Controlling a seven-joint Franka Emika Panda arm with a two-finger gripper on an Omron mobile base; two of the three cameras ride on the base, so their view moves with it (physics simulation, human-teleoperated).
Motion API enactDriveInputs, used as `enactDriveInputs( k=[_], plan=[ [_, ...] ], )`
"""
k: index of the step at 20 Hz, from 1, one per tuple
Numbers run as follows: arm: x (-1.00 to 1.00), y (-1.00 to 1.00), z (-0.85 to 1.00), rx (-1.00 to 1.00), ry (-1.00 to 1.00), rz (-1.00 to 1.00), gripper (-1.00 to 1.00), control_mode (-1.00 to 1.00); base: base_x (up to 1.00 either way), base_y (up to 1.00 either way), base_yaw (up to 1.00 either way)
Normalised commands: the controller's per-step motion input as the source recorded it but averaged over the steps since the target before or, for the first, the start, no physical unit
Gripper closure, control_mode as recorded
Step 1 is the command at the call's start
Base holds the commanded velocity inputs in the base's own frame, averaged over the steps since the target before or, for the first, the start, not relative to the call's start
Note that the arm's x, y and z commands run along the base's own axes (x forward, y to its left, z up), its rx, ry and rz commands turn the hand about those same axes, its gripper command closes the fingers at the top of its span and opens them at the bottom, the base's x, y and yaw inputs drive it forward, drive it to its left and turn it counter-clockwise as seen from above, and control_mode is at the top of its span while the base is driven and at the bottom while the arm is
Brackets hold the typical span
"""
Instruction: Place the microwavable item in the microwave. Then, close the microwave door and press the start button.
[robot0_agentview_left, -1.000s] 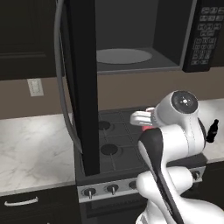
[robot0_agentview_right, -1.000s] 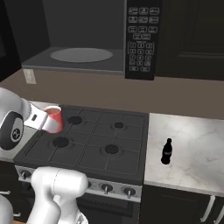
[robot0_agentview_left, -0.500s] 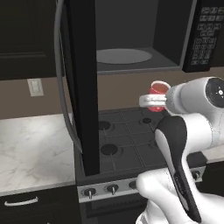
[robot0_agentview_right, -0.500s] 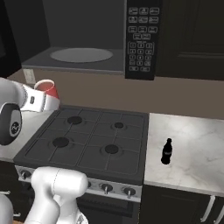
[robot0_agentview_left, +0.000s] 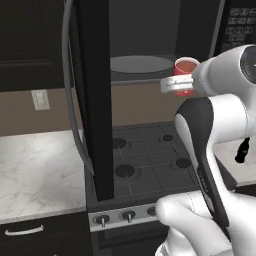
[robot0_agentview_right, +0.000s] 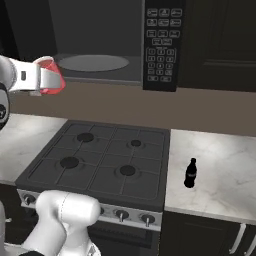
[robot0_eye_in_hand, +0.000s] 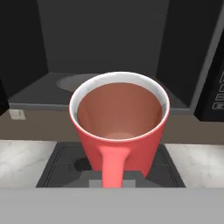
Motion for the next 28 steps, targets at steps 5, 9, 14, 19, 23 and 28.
enactDriveInputs(
  k=[5, 9, 14, 19, 23, 28],
  plan=[
    [0.52, 0.0, 0.14, -0.01, -0.01, 0.03, 1.0, -1.0, 0.0, 0.0, 0.0],
    [0.79, 0.0, 0.0, 0.0, 0.0, 0.06, 1.0, -1.0, 0.0, 0.0, 0.0],
    [0.77, 0.0, -0.02, 0.0, 0.0, 0.05, 1.0, -1.0, 0.0, 0.0, 0.0],
    [0.75, 0.0, -0.25, 0.0, 0.0, 0.04, 1.0, -1.0, 0.0, 0.0, 0.0],
    [0.91, 0.0, -0.3, 0.0, 0.0, 0.04, 1.0, -1.0, 0.0, 0.0, 0.0],
    [0.92, 0.0, -0.22, 0.0, 0.02, 0.03, 1.0, -1.0, 0.0, 0.0, 0.0]
  ],
)
